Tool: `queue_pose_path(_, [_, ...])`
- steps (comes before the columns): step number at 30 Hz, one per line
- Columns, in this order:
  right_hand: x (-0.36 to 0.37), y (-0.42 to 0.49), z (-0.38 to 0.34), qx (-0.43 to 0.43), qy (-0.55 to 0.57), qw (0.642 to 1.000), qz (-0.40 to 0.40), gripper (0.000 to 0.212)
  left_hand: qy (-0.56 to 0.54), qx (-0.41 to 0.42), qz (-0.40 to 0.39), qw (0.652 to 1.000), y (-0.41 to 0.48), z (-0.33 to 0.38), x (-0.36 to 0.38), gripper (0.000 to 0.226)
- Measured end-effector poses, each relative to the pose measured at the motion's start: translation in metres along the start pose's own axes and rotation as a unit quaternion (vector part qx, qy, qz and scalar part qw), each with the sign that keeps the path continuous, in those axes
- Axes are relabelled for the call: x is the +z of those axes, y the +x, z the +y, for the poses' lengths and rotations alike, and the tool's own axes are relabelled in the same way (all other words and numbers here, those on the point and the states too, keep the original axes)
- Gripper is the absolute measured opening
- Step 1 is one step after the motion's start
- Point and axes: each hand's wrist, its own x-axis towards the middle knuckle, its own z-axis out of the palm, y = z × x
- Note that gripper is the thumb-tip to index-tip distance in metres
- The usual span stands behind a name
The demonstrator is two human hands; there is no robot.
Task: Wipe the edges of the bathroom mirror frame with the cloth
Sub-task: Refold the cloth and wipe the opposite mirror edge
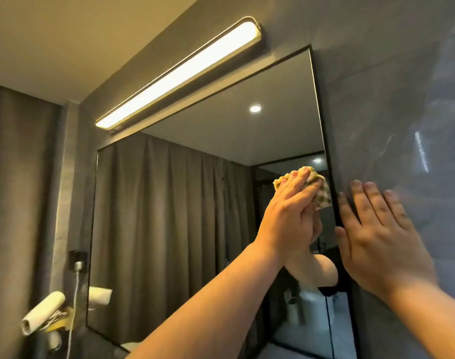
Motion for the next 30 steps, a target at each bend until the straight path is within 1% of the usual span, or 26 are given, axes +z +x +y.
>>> queue_pose_path(3, [-0.005, -0.001, -0.001, 0.006, -0.002, 1.0, -0.015, 0.06, -0.005, -0.035, -0.016, 0.999, -0.043, 0.01, -0.002, 0.036])
queue_pose_path(6, [-0.007, -0.001, -0.002, 0.005, 0.006, 1.0, -0.024, 0.06, -0.017, -0.088, 0.015, 0.996, -0.091, 0.02, -0.002, 0.035])
queue_pose_path(9, [-0.007, -0.008, -0.004, 0.008, 0.016, 0.999, -0.026, 0.062, -0.04, -0.144, 0.028, 0.988, -0.129, 0.029, -0.002, 0.039])
queue_pose_path(17, [0.005, -0.07, -0.014, -0.009, 0.029, 0.998, -0.053, 0.065, -0.033, -0.217, 0.038, 0.975, -0.169, 0.053, 0.008, 0.041])
queue_pose_path(19, [0.005, -0.072, -0.013, -0.009, 0.034, 0.998, -0.054, 0.065, -0.032, -0.222, 0.023, 0.974, -0.18, 0.06, 0.007, 0.04])
queue_pose_path(23, [0.003, -0.076, -0.014, -0.006, 0.052, 0.997, -0.051, 0.064, -0.023, -0.219, -0.022, 0.975, -0.22, 0.07, 0.005, 0.048])
queue_pose_path(25, [0.002, -0.082, -0.015, -0.006, 0.059, 0.997, -0.052, 0.064, -0.01, -0.193, -0.05, 0.98, -0.243, 0.067, 0.003, 0.045])
queue_pose_path(27, [0.003, -0.091, -0.016, -0.009, 0.064, 0.996, -0.054, 0.064, 0.005, -0.147, -0.078, 0.986, -0.264, 0.059, 0.001, 0.04])
queue_pose_path(30, [0.006, -0.102, -0.019, -0.012, 0.069, 0.996, -0.047, 0.064, 0.037, -0.094, -0.097, 0.99, -0.288, 0.039, -0.006, 0.037])
